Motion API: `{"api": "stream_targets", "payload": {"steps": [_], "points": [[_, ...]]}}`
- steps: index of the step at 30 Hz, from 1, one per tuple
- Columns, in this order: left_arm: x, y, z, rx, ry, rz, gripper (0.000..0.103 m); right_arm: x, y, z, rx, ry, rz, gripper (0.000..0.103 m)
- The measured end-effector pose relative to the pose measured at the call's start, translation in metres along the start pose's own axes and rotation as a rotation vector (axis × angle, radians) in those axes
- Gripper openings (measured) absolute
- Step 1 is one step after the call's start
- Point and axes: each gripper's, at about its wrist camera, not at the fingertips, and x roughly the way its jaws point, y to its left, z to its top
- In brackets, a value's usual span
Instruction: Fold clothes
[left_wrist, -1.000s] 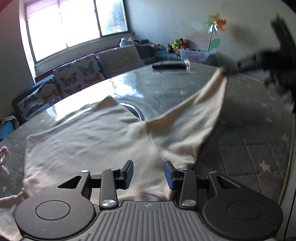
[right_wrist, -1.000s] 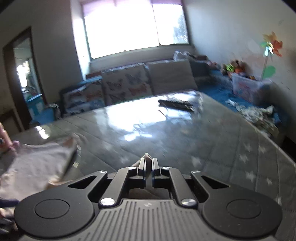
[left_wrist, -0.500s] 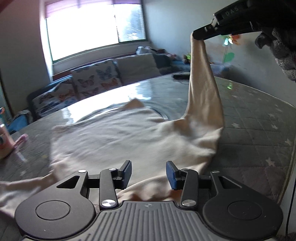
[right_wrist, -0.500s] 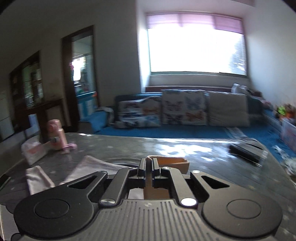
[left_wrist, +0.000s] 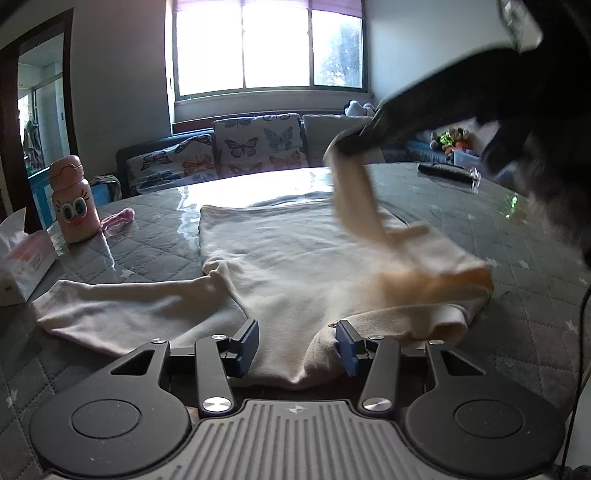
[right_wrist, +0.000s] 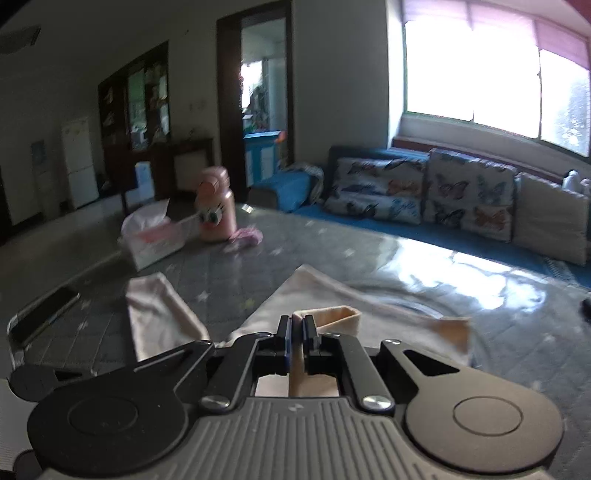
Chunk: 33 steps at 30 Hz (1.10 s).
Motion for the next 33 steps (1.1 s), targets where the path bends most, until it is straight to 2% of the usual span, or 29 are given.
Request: {"api": "stream_targets", "payload": {"steps": [4,7,10,13,15,16,18,22,24,26,29,33], "points": [[-0.006,0.002,0.005,-0.003,-0.018,-0.002,0.050,0.005,0.006,-0.008,-0.005,0.028,0.036,0.011],[-0.005,0.003,0.011,-0.011,-0.027,0.001,0.050,-0.010,-0.005,-0.008,-0.010,0.017,0.021,0.014],[0.003,0.008,0.016,-0.032,-0.021,0.000,0.049,-0.024,-0.021,-0.013,-0.023,0.028,-0.025,0.030],[0.016,0.012,0.021,-0.058,-0.002,0.013,0.048,-0.031,-0.037,-0.026,-0.032,0.073,-0.082,0.031],[0.024,0.014,0.023,-0.070,0.012,0.017,0.043,-0.035,-0.048,-0.038,-0.038,0.113,-0.115,0.035],[0.027,0.014,0.023,-0.071,0.019,0.018,0.042,-0.038,-0.052,-0.046,-0.042,0.134,-0.129,0.041],[0.035,0.015,0.023,-0.072,0.035,0.022,0.041,-0.043,-0.060,-0.062,-0.047,0.175,-0.154,0.043],[0.048,0.016,0.019,-0.085,0.077,0.040,0.031,-0.052,-0.067,-0.089,-0.027,0.220,-0.149,0.053],[0.053,0.016,0.018,-0.088,0.087,0.053,0.024,-0.056,-0.067,-0.102,-0.020,0.240,-0.137,0.053],[0.054,0.016,0.017,-0.085,0.086,0.066,0.009,-0.055,-0.063,-0.111,-0.038,0.250,-0.131,0.055],[0.051,0.015,0.019,-0.080,0.077,0.076,0.004,-0.053,-0.058,-0.117,-0.061,0.247,-0.135,0.056],[0.038,0.009,0.029,-0.063,0.028,0.084,0.003,-0.048,-0.054,-0.117,-0.079,0.227,-0.145,0.058]]}}
